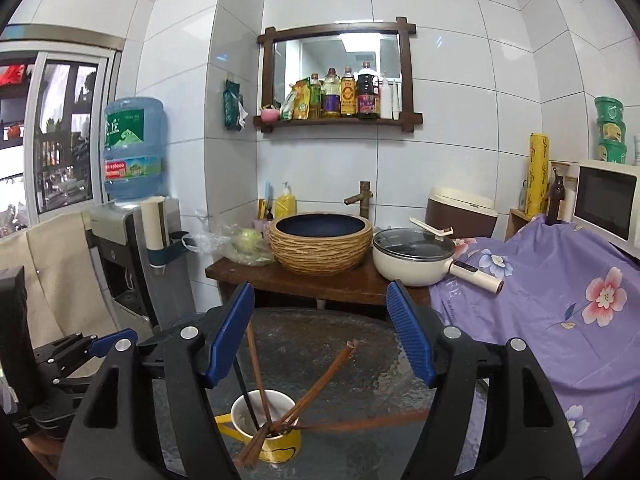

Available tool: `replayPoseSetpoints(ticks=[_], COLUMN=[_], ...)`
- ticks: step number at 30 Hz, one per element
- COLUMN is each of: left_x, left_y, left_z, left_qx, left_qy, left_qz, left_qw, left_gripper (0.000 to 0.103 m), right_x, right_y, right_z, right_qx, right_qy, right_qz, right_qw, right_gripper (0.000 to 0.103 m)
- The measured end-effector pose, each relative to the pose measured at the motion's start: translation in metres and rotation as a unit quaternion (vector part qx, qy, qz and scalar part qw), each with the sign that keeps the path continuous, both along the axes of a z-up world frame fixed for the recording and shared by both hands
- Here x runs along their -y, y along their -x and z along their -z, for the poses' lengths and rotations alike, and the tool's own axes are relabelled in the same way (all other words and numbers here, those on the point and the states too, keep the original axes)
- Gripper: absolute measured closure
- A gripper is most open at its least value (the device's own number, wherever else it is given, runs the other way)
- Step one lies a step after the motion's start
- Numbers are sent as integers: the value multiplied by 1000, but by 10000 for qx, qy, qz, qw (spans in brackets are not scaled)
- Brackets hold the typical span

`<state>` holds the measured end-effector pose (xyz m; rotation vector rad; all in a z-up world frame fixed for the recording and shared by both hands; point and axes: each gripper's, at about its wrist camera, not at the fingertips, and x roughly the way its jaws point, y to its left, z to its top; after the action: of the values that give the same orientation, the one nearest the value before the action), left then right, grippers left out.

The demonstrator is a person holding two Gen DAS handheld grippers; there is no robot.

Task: Organize utensils
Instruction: 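Open both grippers to release the chopsticks in the mug, then move both grippers back over the silver spoon and last brown chopstick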

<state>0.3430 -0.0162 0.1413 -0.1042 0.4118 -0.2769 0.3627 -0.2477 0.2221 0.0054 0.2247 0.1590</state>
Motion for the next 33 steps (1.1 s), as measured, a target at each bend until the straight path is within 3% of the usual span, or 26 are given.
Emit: replayPoseSetpoints(ticks=[6, 12, 20, 24, 33], left_x=[-9, -11, -13, -14, -13], left_y=[16, 25, 50, 67, 111], left_z=[8, 12, 32, 46, 83], left_qx=[-42, -20, -20, -120, -358], left_qy=[87, 40, -268, -260, -487], left_qz=[45, 11, 138, 256, 349], left_qw=[9999, 10000, 9995, 9993, 9976], left_gripper=[43, 43, 39, 30, 19], right_x=[7, 18, 60, 80, 108], right_y=[24, 28, 33, 45, 83], right_z=[2, 17, 95, 142, 217], right_qx=[155, -38, -1009, -1517, -2124], right_qy=[94, 70, -7, -20, 114], right_qz=[-33, -55, 25, 28, -98], right_qw=[9998, 10000, 9949, 9884, 9771], right_gripper=[34, 34, 34, 34, 41])
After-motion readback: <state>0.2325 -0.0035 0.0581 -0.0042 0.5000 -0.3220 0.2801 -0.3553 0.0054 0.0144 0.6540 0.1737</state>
